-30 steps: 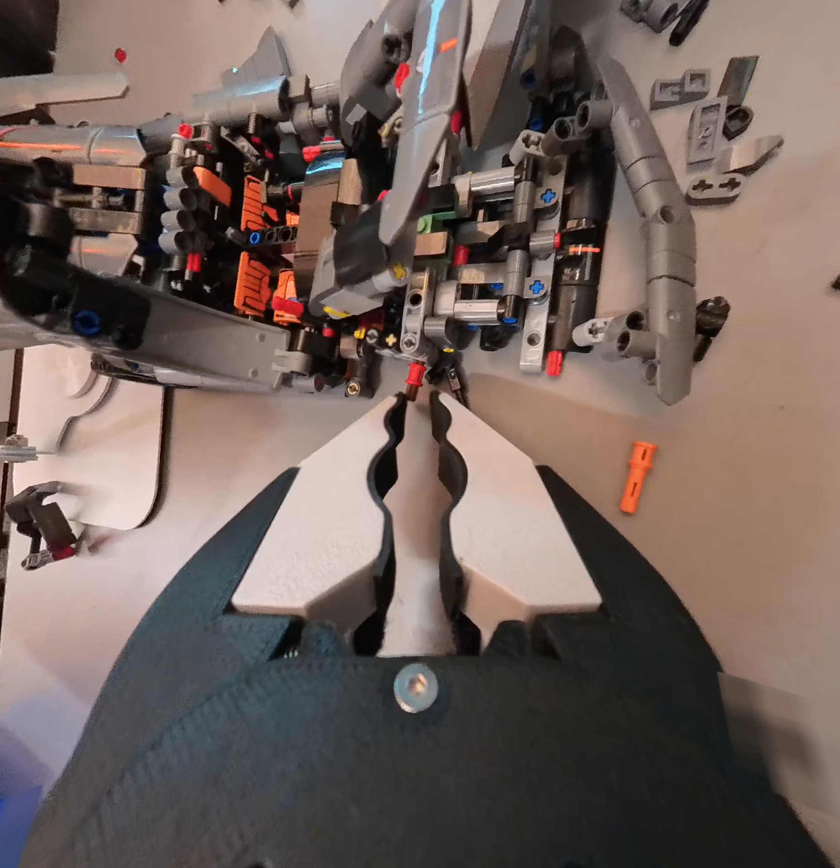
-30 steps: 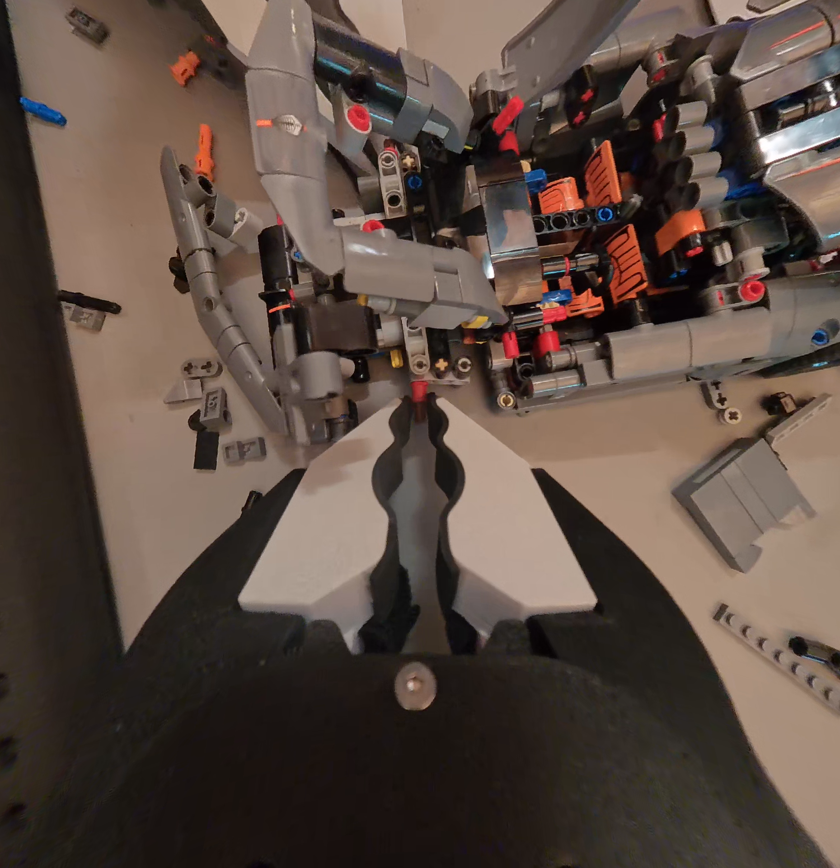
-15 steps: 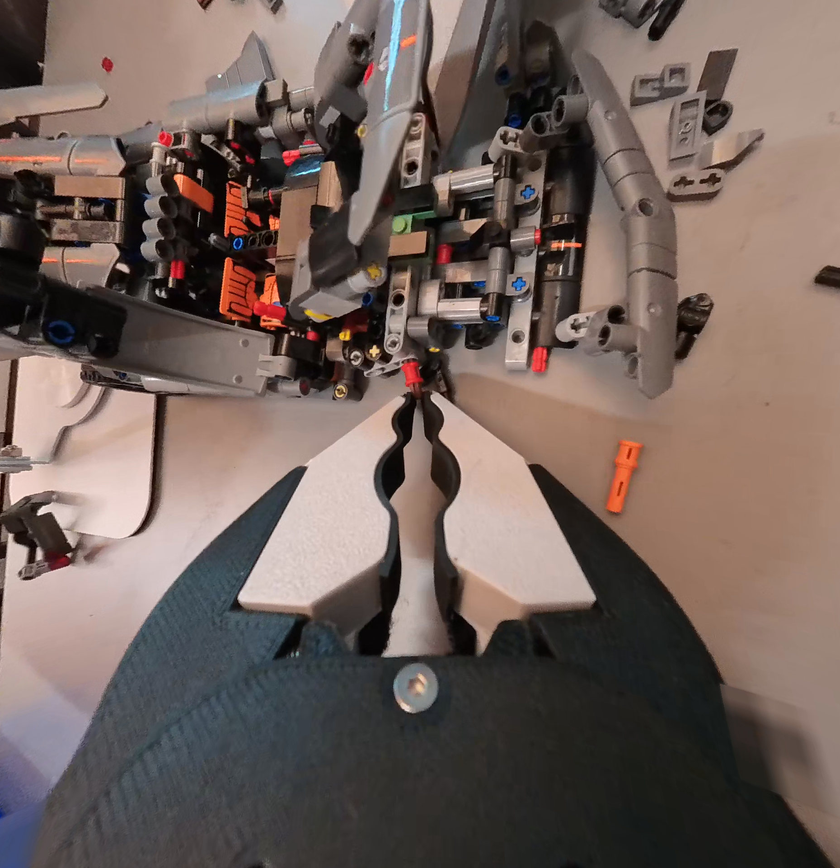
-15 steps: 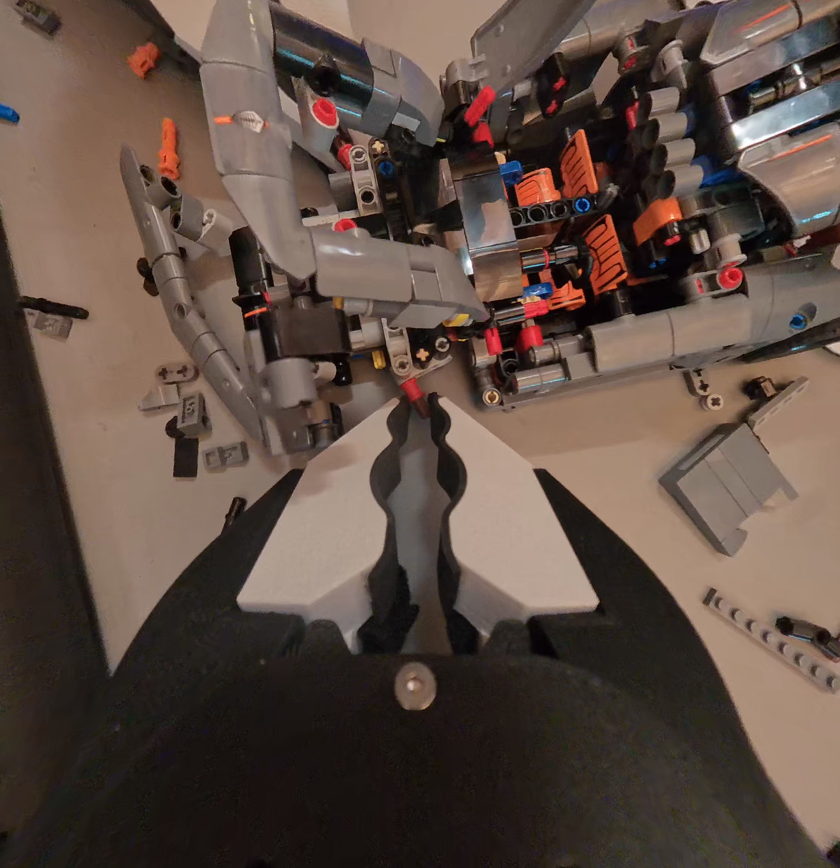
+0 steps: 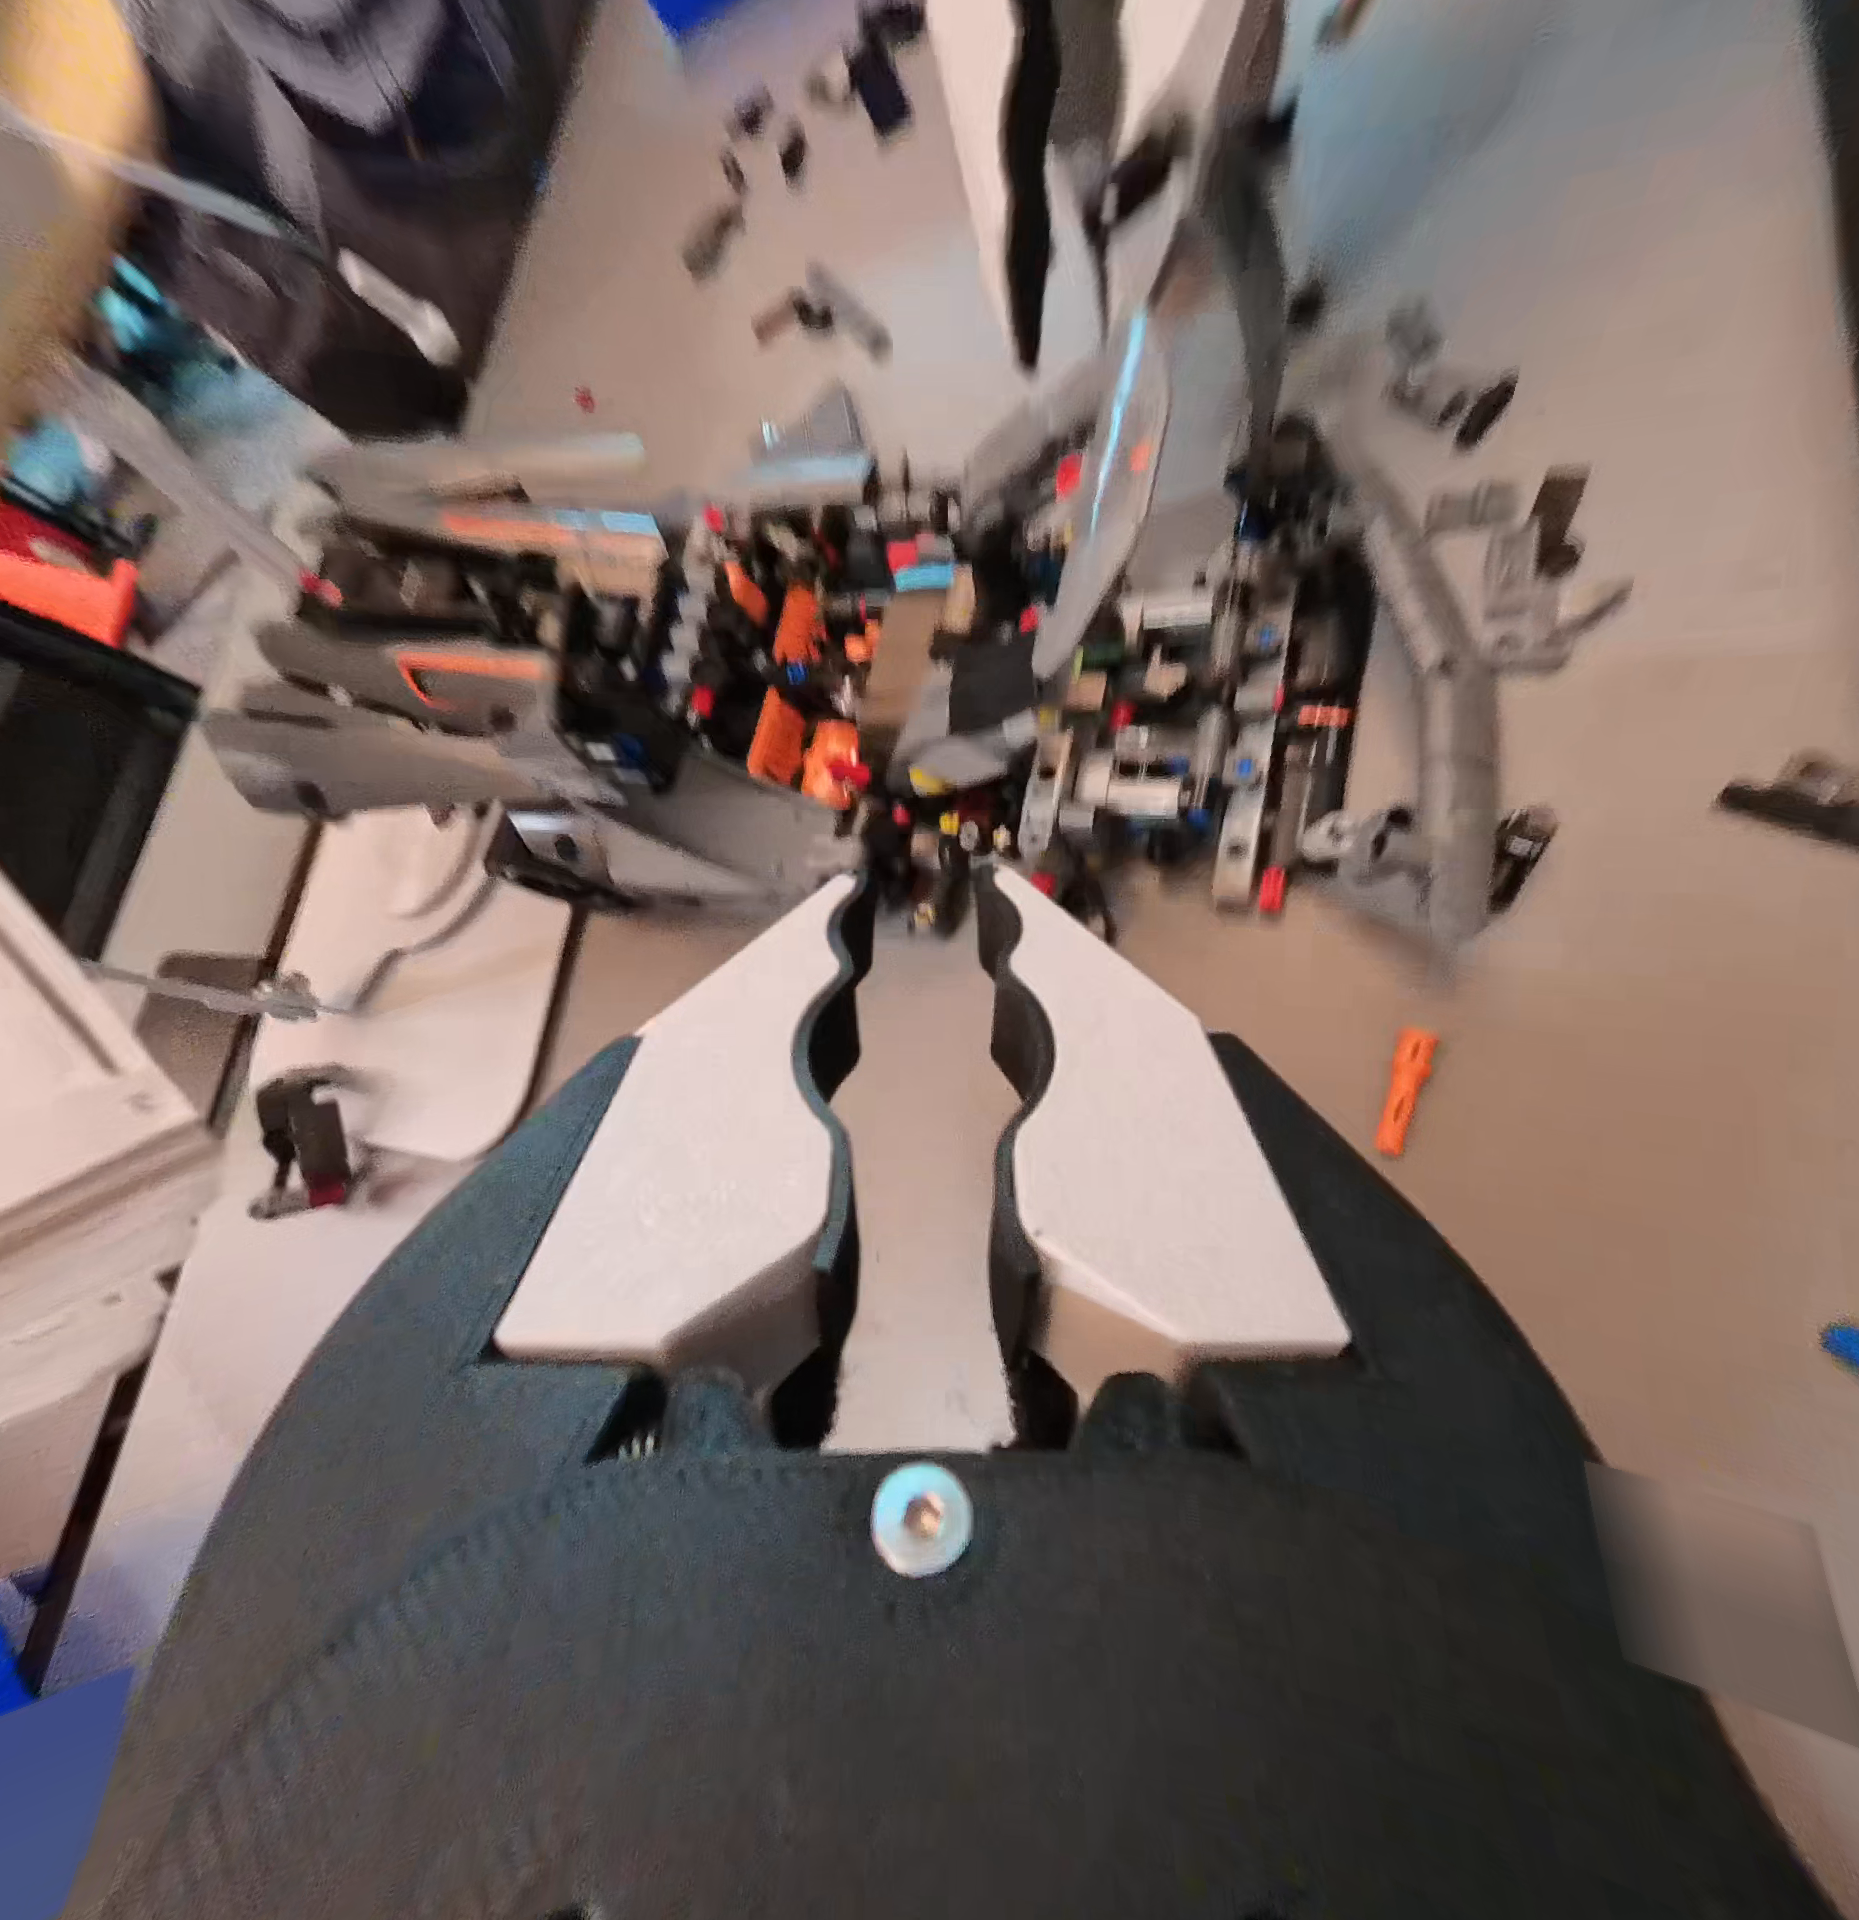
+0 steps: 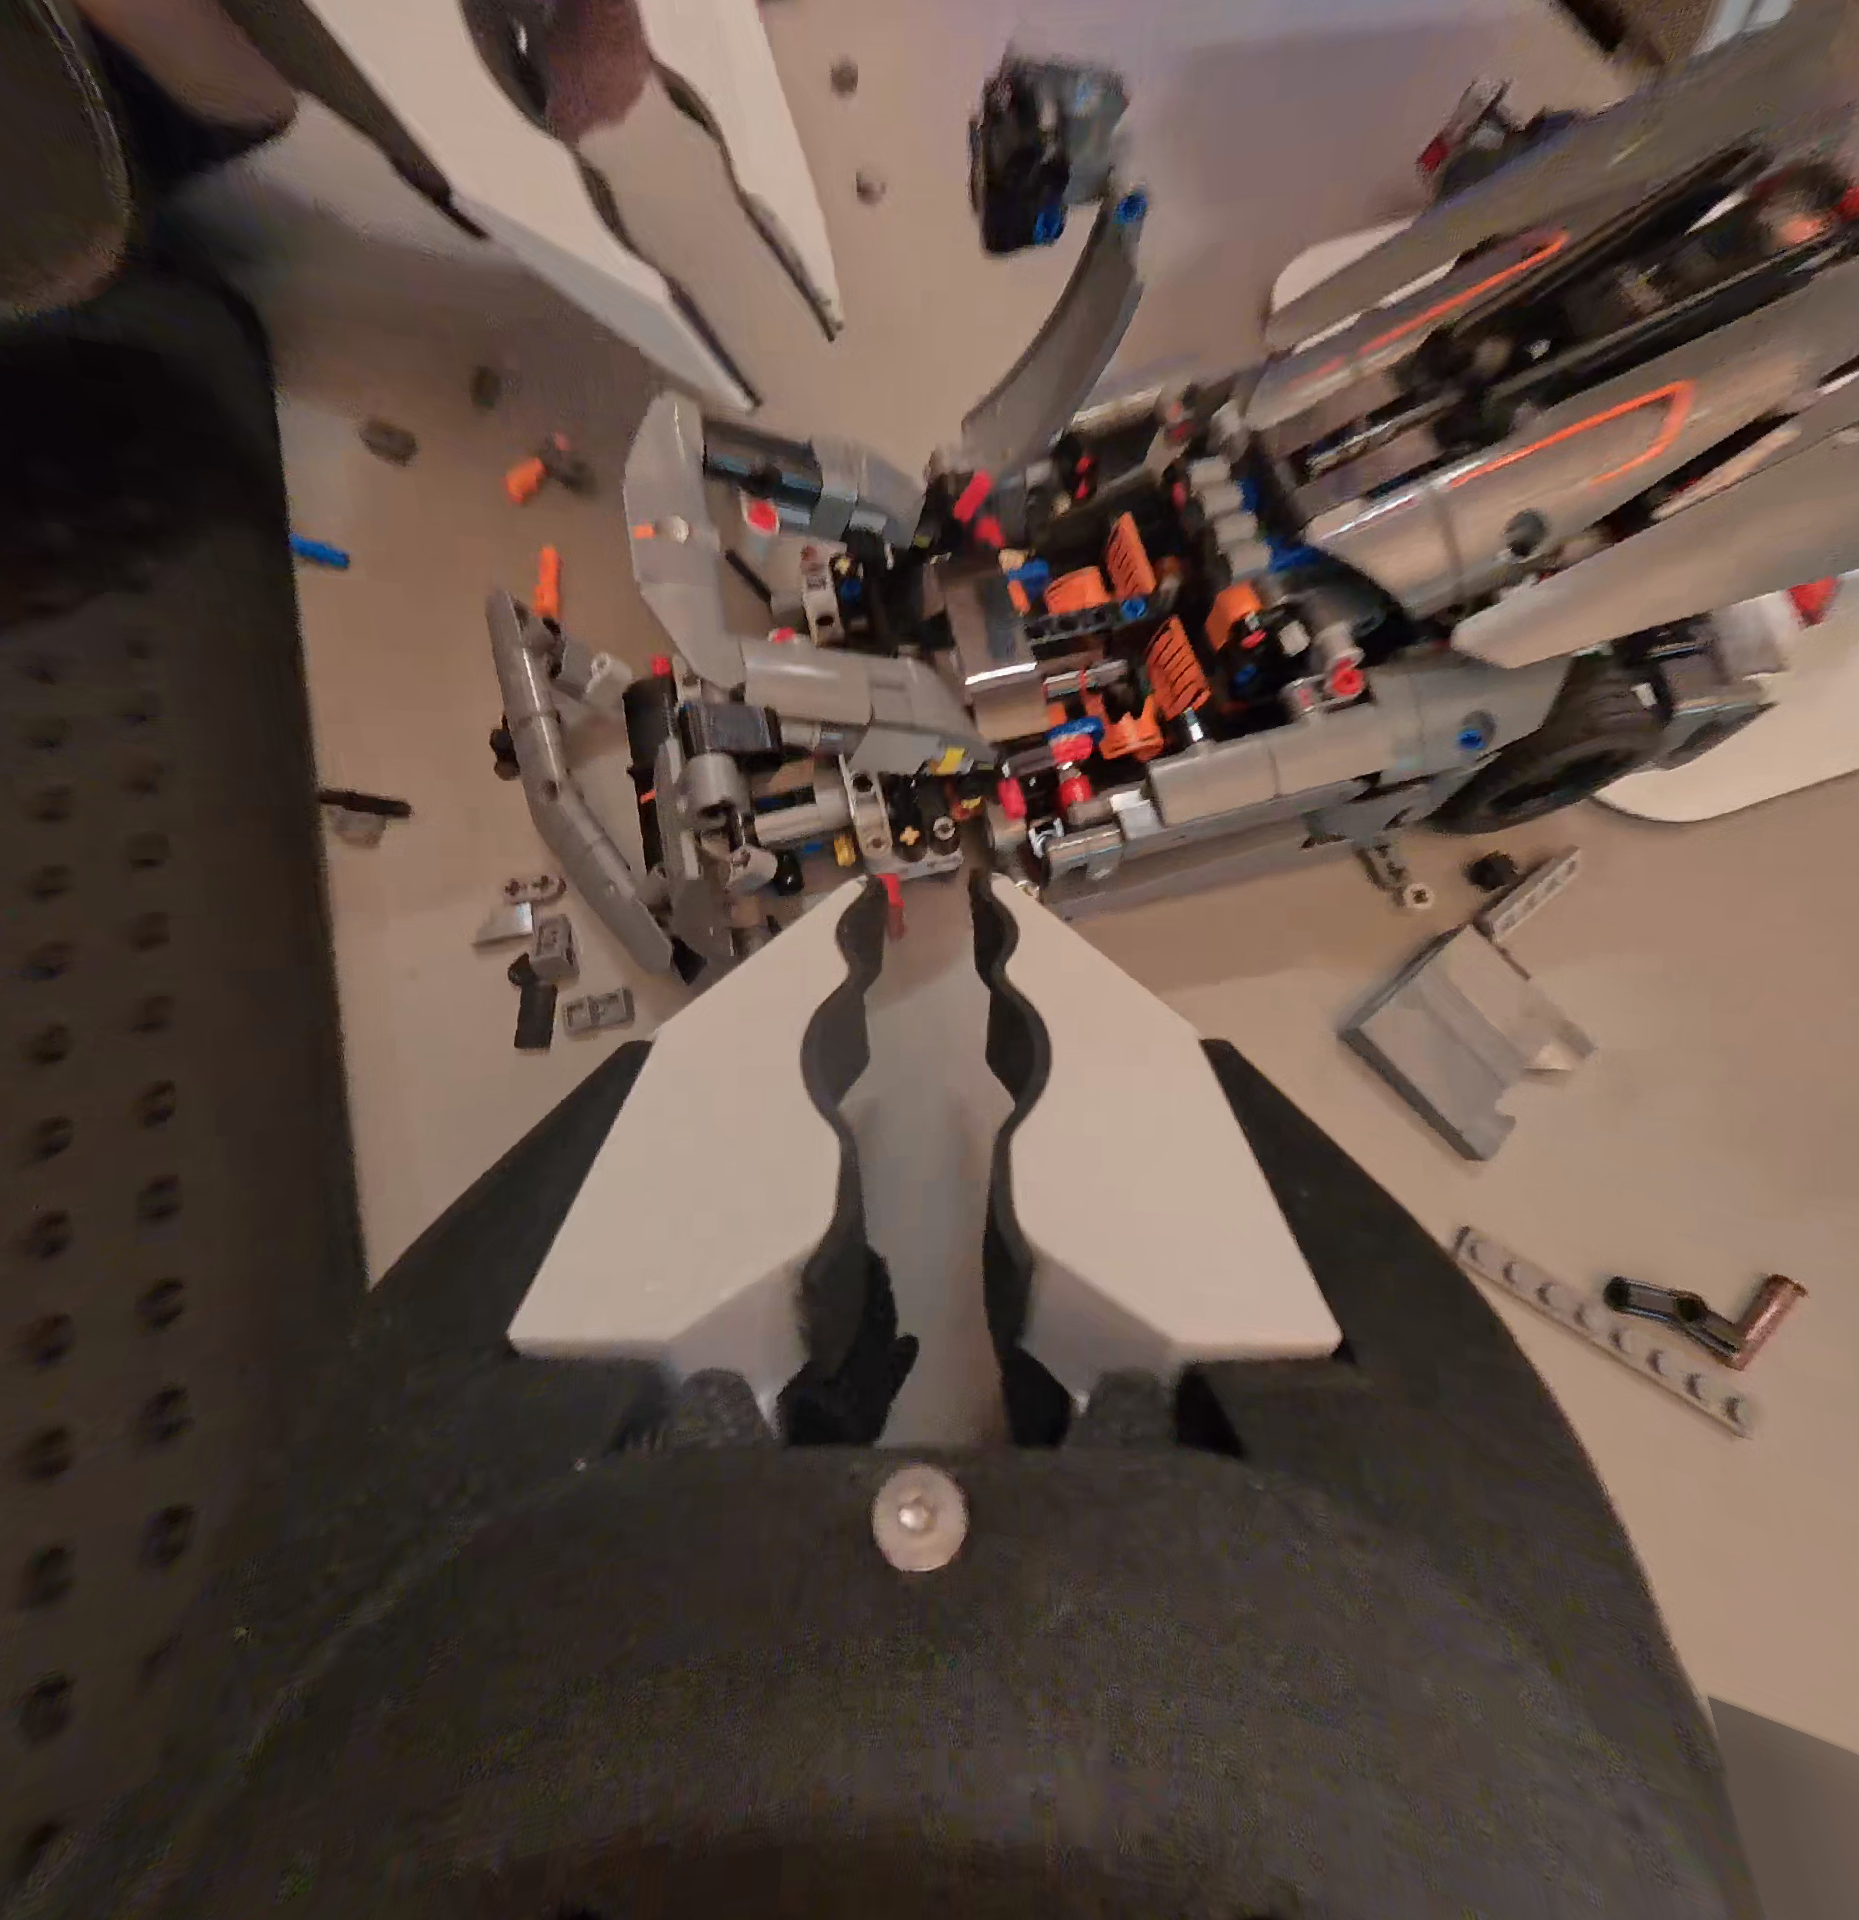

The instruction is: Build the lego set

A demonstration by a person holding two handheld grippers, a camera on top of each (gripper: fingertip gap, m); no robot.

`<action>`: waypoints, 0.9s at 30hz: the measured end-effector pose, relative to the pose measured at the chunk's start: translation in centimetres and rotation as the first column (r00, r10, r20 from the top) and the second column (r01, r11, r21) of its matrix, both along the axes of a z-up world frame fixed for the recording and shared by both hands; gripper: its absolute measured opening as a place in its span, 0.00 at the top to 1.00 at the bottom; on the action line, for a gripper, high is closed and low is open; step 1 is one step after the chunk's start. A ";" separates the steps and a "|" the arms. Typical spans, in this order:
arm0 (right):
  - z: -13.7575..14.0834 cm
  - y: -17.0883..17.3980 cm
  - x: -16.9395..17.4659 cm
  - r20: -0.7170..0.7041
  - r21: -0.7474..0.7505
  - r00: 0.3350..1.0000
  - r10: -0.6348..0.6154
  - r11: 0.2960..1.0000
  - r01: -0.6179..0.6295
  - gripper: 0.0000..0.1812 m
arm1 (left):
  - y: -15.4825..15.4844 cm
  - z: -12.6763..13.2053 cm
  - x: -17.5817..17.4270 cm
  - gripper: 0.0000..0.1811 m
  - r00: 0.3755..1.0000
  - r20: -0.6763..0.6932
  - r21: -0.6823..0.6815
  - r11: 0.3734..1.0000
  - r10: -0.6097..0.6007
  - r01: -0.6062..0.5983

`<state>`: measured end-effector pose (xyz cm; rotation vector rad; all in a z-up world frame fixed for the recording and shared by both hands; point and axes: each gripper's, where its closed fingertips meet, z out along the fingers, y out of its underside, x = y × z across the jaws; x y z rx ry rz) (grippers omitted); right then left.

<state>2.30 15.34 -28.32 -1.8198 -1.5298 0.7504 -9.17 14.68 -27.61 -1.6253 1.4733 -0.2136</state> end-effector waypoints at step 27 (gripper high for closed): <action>1.3 -0.6 -1.7 -0.114 -0.036 0.993 -0.003 0.999 -0.001 1.00 | -3.6 -2.6 4.6 0.96 0.977 -0.123 0.056 0.982 -0.175 0.183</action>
